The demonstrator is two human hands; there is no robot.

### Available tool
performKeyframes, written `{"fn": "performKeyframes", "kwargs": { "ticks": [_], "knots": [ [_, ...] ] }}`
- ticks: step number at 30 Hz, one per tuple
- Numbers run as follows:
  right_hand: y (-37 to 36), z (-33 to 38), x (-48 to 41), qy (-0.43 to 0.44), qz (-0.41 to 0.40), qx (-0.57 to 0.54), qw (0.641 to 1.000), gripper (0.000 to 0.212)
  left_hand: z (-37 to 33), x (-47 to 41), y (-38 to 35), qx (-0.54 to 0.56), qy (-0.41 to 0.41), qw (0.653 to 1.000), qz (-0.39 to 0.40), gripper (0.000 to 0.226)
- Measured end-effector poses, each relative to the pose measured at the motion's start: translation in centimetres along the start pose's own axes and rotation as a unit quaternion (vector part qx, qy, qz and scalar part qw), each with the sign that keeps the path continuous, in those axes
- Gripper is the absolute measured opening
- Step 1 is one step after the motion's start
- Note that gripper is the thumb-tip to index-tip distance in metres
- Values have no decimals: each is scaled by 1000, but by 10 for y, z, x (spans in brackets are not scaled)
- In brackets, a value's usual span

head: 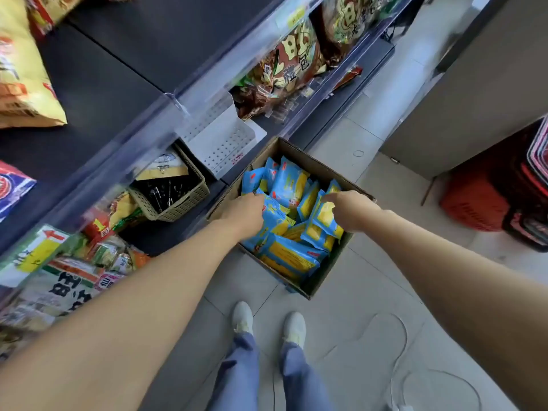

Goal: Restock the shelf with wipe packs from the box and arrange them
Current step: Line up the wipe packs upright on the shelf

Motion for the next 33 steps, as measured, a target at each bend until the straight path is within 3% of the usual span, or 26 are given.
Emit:
{"fn": "performKeyframes", "kwargs": {
  "ticks": [3, 8, 10, 14, 20, 24, 29, 33],
  "knots": [
    [-21, 4, -17, 13, 39, 3, 999, 70, 1, -16, -13, 18, 14, 1000, 16, 11],
    [-32, 3, -31, -59, 21, 31, 998, 43, 6, -30, -25, 89, 43, 994, 43, 22],
    [-31, 6, -34, -83, -17, 2, 996, 49, 6, -35, -29, 87, 46, 994, 44, 14],
    [-31, 14, -37, -128, -64, -53, 988, 50, 5, -36, -33, 78, 62, 994, 44, 41],
    [-21, 5, -31, -181, -53, -233, 954, 52, -4, -18, -11, 73, 42, 996, 2, 34],
    [-10, -6, -6, -182, -98, -252, 945, 55, -12, 3, 15, 78, 35, 996, -39, 36],
    [20, -7, 34, -186, -171, -361, 898, 52, -22, 38, 61, 97, 25, 992, -79, 35],
    [59, 6, 66, -144, -176, -467, 855, 49, -30, 72, 110, 103, 21, 987, -121, 26]
  ]
}}
Point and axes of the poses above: each hand's wrist, its own x-axis away from the middle knuckle, its own y-axis out of the back of the hand, z = x × y, the point moved 3 cm from there along -x, towards the middle knuckle, and after that the axes turned 6 degrees about y, right-handed, at the moved point
